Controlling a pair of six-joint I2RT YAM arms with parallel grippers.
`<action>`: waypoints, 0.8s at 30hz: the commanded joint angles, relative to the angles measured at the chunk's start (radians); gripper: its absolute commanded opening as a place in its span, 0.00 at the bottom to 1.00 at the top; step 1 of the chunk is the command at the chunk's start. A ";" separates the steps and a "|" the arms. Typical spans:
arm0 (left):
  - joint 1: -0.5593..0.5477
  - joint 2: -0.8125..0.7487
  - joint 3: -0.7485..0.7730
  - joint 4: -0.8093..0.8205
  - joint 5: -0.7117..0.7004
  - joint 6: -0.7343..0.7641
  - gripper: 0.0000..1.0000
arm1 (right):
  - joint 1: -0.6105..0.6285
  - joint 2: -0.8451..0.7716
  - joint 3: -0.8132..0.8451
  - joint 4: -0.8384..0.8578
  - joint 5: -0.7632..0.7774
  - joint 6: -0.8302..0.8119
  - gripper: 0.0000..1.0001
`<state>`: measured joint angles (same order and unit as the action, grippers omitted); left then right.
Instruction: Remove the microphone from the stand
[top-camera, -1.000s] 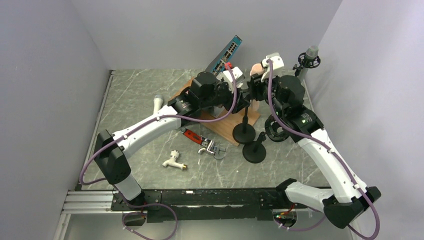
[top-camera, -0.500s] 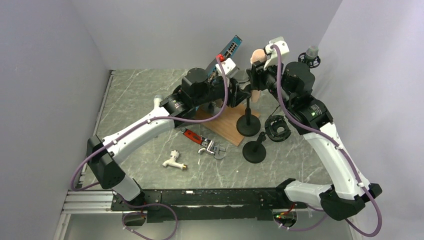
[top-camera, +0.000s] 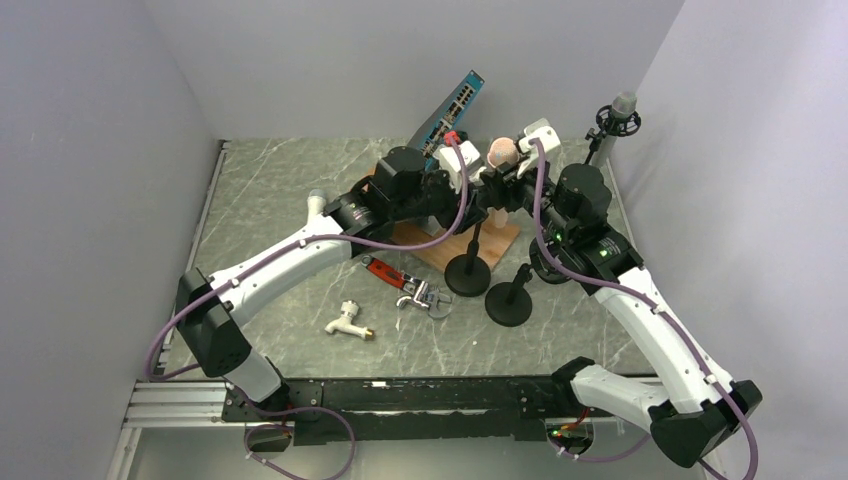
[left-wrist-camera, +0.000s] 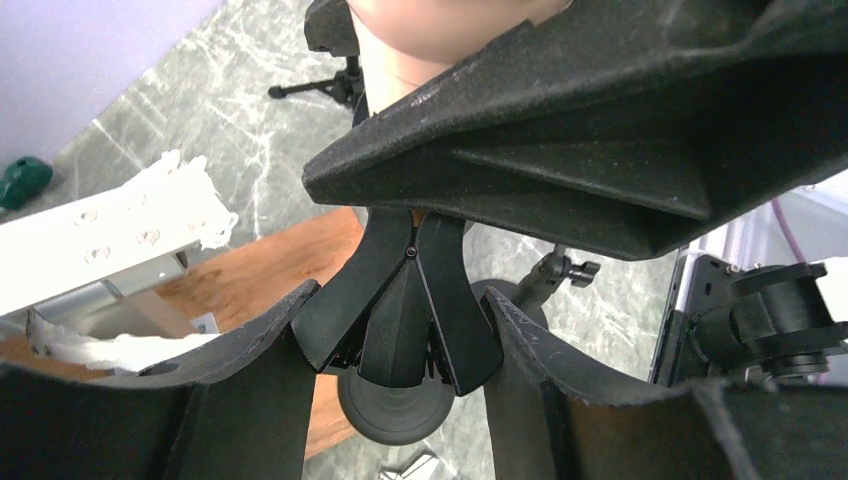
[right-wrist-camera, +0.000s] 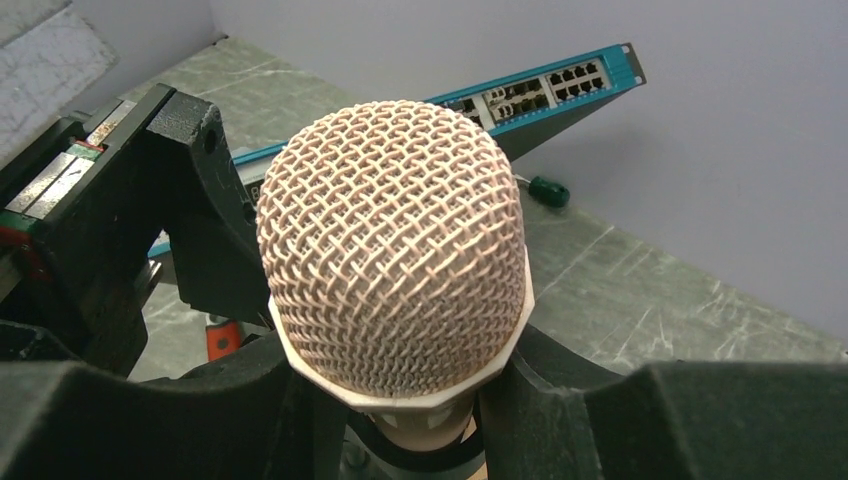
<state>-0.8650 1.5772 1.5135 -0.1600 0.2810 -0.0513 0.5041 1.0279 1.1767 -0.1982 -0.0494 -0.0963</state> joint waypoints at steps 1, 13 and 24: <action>0.003 -0.006 -0.009 0.006 -0.053 0.026 0.00 | 0.008 -0.032 -0.011 0.244 -0.081 0.009 0.00; 0.036 0.052 0.045 -0.047 -0.005 -0.049 0.92 | 0.008 -0.062 -0.110 0.307 -0.075 -0.010 0.00; 0.036 0.079 0.080 -0.004 0.092 -0.059 0.84 | 0.008 -0.070 -0.123 0.306 -0.054 0.027 0.00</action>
<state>-0.8310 1.6455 1.5543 -0.2169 0.3191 -0.0986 0.5076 0.9852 1.0367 -0.0055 -0.0872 -0.1047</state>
